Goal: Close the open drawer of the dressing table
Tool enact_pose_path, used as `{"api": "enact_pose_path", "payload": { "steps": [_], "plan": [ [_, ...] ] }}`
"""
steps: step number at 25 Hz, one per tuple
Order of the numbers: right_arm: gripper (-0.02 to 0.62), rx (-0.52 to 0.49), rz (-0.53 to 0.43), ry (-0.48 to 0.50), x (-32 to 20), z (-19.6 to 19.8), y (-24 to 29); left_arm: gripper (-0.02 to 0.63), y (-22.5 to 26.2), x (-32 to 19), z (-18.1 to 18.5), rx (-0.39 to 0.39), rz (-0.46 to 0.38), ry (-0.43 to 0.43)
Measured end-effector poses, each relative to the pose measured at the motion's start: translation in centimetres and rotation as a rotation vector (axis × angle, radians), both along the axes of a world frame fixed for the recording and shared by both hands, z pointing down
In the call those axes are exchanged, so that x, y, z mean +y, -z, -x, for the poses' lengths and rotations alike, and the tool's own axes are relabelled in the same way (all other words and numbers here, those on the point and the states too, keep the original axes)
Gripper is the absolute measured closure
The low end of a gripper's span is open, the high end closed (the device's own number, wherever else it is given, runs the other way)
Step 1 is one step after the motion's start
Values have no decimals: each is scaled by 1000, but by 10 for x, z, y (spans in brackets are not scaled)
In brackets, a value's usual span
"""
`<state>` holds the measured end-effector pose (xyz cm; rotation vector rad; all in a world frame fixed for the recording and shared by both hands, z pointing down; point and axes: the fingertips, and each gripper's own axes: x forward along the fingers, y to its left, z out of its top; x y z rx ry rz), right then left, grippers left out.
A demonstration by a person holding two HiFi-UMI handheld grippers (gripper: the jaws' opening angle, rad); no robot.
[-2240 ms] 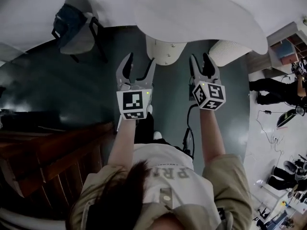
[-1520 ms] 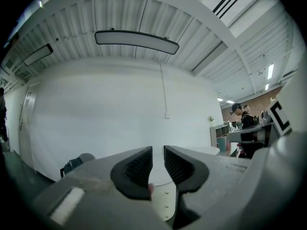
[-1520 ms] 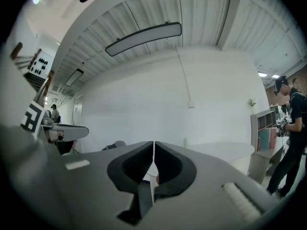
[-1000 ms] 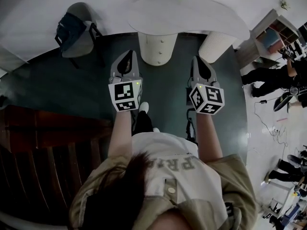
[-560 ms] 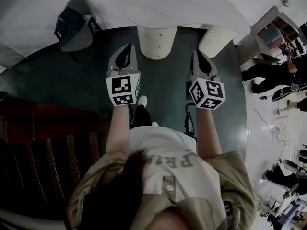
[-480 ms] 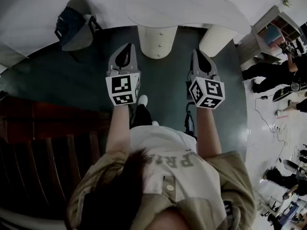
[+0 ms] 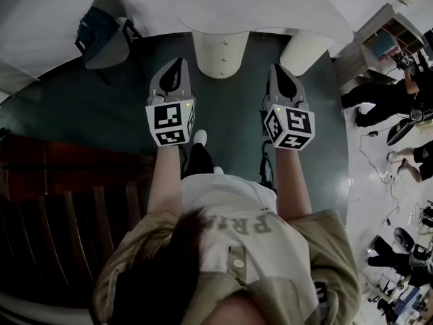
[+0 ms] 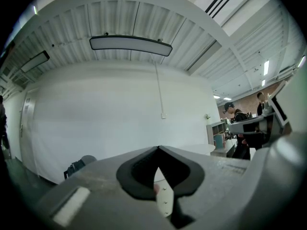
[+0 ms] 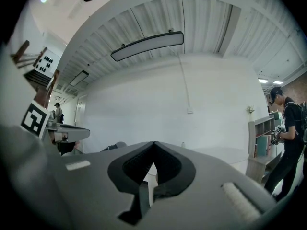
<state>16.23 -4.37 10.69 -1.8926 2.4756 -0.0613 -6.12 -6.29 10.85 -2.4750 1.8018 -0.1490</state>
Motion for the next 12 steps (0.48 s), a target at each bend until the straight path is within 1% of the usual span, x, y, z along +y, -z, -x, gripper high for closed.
{"api": "enact_pose_path", "payload": {
  "steps": [12],
  "plan": [
    [594,22,12,8,1,2,-2,598,0,-2,-1,-26,-1,-8]
  ]
}}
